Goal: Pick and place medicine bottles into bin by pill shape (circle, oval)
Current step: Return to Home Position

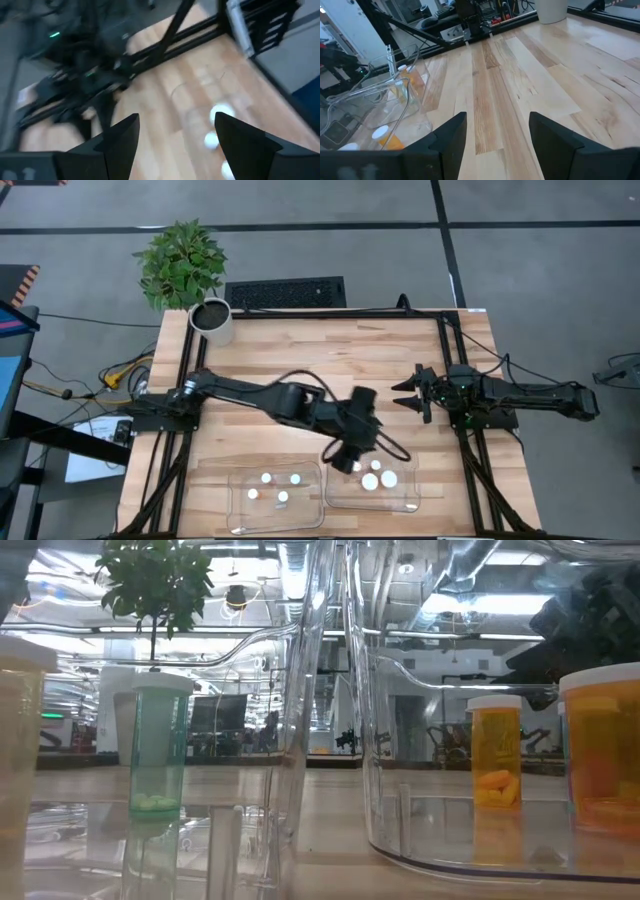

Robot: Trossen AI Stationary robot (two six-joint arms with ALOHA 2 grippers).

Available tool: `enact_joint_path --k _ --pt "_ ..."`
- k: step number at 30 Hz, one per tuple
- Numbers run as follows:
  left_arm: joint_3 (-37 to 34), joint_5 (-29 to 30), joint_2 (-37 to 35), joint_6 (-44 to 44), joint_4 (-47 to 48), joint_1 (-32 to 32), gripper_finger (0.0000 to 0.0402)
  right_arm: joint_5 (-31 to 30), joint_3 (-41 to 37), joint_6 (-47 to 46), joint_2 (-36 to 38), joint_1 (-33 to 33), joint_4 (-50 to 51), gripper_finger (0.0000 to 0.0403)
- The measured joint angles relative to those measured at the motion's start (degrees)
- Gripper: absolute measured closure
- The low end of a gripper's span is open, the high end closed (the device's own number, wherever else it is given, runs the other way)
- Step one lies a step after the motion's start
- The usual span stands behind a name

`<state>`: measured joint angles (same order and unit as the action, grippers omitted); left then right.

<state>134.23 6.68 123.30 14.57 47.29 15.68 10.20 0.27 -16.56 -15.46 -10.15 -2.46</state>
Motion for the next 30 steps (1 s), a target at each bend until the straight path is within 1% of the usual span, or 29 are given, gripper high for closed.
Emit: enact_joint_path --k 3,7,8,9,10,11,14,15,17,19,21,24,28,30 --pt "0.0 8.1 -3.3 -2.0 5.9 0.7 0.0148 0.0 0.0 0.0 0.0 0.0 0.0 0.0178" --pt "0.0 23.3 -7.6 -11.3 14.7 1.1 0.0148 0.0 0.0 -0.8 0.0 0.0 -0.2 0.0178" --pt "0.0 25.2 -8.6 -12.5 16.7 1.0 0.0148 0.0 0.0 -0.8 0.1 0.0 -0.7 0.0178" --pt "0.0 25.5 -9.5 -12.7 18.1 1.0 0.0148 0.0 0.0 -0.8 0.1 0.0 -1.5 0.0178" --pt "-0.3 24.1 -10.3 -12.5 18.2 0.9 0.0148 0.3 0.0 -0.7 0.1 0.0 -2.5 0.0178" --pt "-0.6 21.6 -11.4 -12.1 18.2 1.0 0.0148 0.7 0.0 -0.2 0.1 0.0 -4.6 0.0178" --pt "-2.7 10.5 -16.1 -10.1 17.3 0.7 0.0148 2.6 0.0 -0.1 0.2 0.0 -10.2 0.0178" --pt "-4.0 7.7 -18.1 -9.4 16.7 0.7 0.0148 3.4 0.0 -0.1 0.3 0.0 -11.8 0.0178" --pt "-8.1 5.1 -22.6 -8.1 14.1 0.6 0.0148 4.6 0.0 0.3 0.3 0.0 -14.1 0.0178" --pt "-15.1 5.3 -28.0 -7.5 10.4 0.5 0.0148 5.0 0.1 0.3 0.3 0.0 -14.6 0.0178" --pt "-25.3 6.0 -34.6 -7.5 4.7 0.5 0.0148 5.0 0.3 0.4 0.3 0.0 -14.0 0.0178" --pt "-44.3 7.3 -46.4 -8.2 -8.1 0.5 0.0148 5.0 0.6 0.6 0.3 0.0 -14.2 0.0178" --pt "-72.2 11.4 -62.4 -12.0 -28.6 0.1 0.0148 5.5 0.7 2.0 0.3 0.0 -15.5 0.0178" --pt "-84.4 12.2 -69.5 -14.1 -38.9 -0.2 0.0148 6.4 0.7 2.5 0.3 -0.1 -16.8 0.0178"
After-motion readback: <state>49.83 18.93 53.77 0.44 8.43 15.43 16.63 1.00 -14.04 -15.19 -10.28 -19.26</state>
